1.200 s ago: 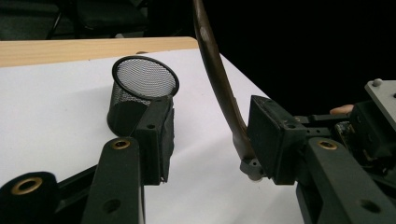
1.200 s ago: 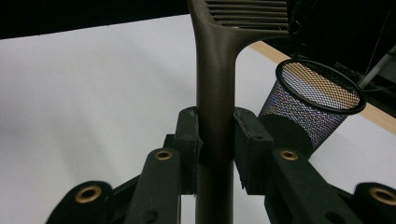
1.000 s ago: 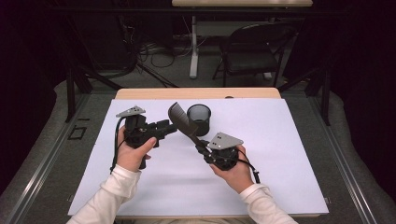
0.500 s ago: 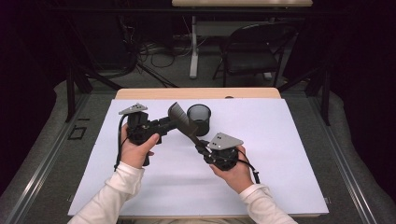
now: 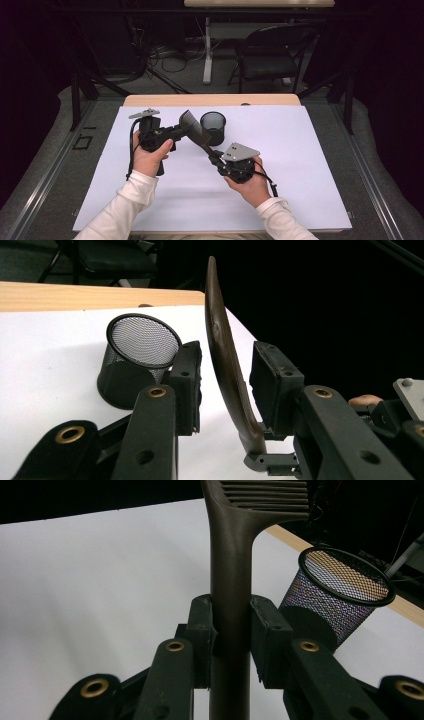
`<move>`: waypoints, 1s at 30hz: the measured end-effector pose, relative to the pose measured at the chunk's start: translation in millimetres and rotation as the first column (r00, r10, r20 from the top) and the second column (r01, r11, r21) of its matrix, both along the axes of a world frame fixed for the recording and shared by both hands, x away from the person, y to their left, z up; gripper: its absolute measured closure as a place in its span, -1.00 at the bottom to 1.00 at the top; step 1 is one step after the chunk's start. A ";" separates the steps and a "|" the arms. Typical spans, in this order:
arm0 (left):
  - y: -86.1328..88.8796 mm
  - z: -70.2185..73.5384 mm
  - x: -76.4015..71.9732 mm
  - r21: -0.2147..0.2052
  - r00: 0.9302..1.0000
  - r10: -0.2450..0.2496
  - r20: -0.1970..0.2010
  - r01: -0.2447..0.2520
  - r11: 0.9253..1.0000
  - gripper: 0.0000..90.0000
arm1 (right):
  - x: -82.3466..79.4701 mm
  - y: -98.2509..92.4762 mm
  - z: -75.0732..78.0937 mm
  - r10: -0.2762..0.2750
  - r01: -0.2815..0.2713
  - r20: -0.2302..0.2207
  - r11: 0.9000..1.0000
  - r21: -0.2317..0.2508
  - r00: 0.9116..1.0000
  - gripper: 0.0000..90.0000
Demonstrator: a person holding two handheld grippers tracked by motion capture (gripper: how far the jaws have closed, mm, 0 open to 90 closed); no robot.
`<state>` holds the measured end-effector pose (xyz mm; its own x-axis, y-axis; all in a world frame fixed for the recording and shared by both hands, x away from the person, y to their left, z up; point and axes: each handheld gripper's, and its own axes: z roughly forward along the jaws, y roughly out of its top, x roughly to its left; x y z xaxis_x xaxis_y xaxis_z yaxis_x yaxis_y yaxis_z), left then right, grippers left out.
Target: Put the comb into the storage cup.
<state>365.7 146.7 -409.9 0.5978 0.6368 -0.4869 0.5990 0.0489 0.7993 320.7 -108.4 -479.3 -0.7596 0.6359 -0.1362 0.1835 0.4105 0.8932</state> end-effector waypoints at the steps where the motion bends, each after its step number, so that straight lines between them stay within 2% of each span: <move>1: -0.3 -0.3 0.5 -0.002 1.000 0.000 -0.002 0.000 1.000 0.47 | 0.0 0.0 0.0 0.000 0.000 0.000 1.000 0.000 1.000 0.62; 13: -5.1 -2.2 3.7 -0.006 1.000 -0.001 -0.016 0.001 1.000 0.58 | -0.4 0.6 -0.4 0.003 -0.003 0.003 1.000 0.000 1.000 0.62; 30: -5.7 -5.3 5.9 -0.037 0.999 -0.005 -0.039 0.003 0.999 0.73 | -0.9 1.7 -1.2 0.010 -0.010 0.000 1.000 -0.002 1.000 0.62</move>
<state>371.7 141.0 -415.1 0.5806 0.6153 -0.5332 0.6298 0.0756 0.7730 319.8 -106.7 -480.5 -0.7659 0.6280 -0.1376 0.1791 0.4141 0.8925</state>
